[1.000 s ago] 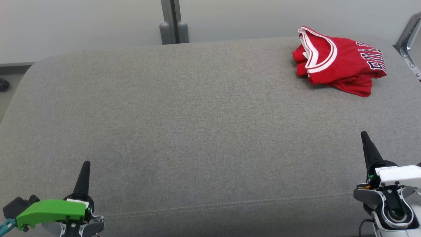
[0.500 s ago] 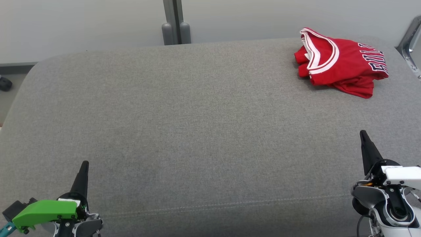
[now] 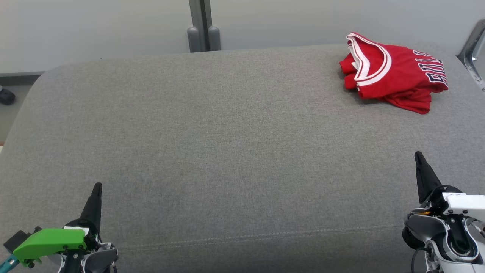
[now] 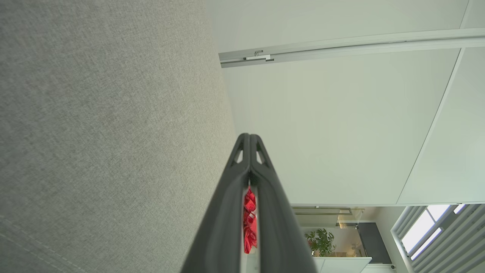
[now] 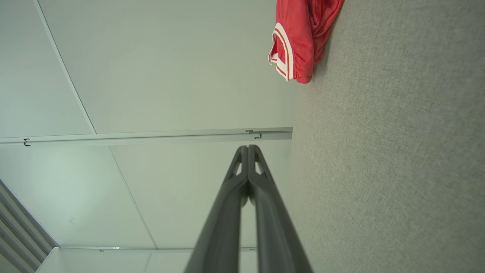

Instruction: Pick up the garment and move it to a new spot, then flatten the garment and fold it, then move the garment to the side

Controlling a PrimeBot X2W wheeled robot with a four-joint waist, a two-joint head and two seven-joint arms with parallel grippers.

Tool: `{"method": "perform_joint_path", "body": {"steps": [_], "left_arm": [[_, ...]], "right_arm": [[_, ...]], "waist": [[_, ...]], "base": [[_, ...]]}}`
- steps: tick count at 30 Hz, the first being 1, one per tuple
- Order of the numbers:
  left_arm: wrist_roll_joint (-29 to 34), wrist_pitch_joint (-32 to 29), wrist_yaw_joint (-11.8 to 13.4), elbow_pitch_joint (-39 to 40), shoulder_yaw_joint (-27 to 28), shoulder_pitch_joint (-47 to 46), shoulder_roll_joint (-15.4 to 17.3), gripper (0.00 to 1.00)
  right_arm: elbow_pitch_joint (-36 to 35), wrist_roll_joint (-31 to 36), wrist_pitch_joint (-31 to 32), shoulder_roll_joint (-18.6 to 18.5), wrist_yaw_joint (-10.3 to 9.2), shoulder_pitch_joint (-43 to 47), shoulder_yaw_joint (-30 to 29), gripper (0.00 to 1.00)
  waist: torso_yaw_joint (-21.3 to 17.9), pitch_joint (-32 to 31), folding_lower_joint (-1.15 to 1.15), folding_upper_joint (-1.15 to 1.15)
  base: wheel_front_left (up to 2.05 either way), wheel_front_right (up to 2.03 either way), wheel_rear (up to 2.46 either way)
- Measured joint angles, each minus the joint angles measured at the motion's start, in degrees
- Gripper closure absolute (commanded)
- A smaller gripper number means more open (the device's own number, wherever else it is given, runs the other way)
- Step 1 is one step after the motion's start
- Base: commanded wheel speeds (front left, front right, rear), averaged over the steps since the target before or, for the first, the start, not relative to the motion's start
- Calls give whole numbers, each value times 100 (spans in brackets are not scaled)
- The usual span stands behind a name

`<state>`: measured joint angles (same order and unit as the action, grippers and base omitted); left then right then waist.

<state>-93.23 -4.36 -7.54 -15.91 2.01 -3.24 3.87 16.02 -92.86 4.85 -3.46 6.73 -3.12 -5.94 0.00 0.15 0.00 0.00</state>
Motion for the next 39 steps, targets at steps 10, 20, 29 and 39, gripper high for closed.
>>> {"method": "perform_joint_path", "body": {"steps": [10,20,29,39], "left_arm": [[-37,-12,0,-3,1,-1,-2,100],[-37,-13,0,-3,3,-2,-3,100],[-37,-13,0,-3,7,-2,-9,100],[-37,-13,0,-2,10,-2,-15,100]], "right_arm": [[7,0,0,0,7,-1,-4,100],[12,0,0,1,7,-2,-10,100],[15,0,0,1,7,-3,-12,100],[16,0,0,2,8,-5,-18,100]], "waist": [[0,0,0,0],[0,-1,0,0],[0,-1,0,0],[0,-1,0,0]], "base": [[0,0,0],[0,0,0],[0,0,0],[0,0,0]]}}
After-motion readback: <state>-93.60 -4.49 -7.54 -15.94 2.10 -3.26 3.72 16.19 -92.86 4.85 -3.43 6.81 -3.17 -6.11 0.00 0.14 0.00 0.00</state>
